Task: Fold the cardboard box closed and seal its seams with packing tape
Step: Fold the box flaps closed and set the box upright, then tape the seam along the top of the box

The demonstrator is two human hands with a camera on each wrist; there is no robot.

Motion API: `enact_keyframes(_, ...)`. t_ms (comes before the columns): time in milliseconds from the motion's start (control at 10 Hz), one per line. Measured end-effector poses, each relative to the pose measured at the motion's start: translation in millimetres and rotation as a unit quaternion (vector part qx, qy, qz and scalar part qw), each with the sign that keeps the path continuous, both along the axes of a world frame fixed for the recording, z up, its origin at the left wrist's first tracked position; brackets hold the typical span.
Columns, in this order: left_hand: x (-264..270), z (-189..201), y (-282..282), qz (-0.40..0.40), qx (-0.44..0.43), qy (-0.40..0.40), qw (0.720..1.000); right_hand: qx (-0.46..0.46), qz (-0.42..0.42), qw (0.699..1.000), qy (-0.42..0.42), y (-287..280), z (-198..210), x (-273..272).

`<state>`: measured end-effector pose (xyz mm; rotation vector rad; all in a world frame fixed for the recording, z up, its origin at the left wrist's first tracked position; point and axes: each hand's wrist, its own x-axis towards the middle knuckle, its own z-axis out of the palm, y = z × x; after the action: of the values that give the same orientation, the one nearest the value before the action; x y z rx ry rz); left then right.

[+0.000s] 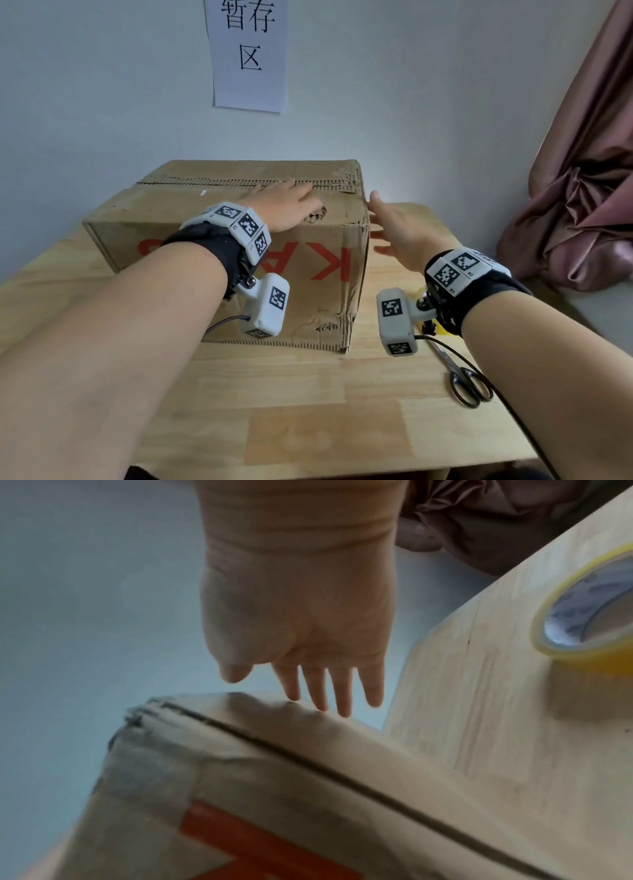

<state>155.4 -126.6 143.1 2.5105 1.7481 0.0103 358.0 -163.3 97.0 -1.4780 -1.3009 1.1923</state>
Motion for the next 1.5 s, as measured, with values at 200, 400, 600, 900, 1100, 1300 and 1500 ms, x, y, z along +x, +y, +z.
enact_keyframes(200, 8.4, 6.0, -5.0, 0.005, 0.015, 0.017, 1.000, -0.027, -0.067, 0.972, -0.222, -3.0, -41.1, 33.4)
enact_keyframes(400, 41.0, 3.7, -37.9, -0.052, 0.154, -0.092, 0.982, -0.105, -0.042, 0.933, -0.343, -4.4, -77.0, 65.7)
enact_keyframes(600, 114.0, -56.0, -65.3, -0.275, 0.273, -0.016, 0.922, -0.144, -0.010, 0.891, -0.431, -14.7, -124.9, 101.8)
enact_keyframes(900, 137.0, -131.2, -64.2, -0.304, 0.168, 0.087, 0.934, -0.141, 0.035, 0.773, -0.617, -26.9, -178.6, 127.1)
enact_keyframes(1100, 123.2, -116.5, -69.2, -0.293, 0.175, 0.050, 0.939, 0.039, -0.040, 0.808, -0.586, -33.3, -155.0, 117.1)
enact_keyframes(1300, 104.4, -77.9, -64.4, -0.300, 0.297, -0.264, 0.867, 0.240, -0.152, 0.934, -0.215, -44.0, -74.7, 94.7)
enact_keyframes(1500, 90.9, -25.3, -84.5, -0.161, 0.050, -0.508, 0.845, 0.329, -0.076, 0.941, -0.011, -78.4, 2.5, 40.7)
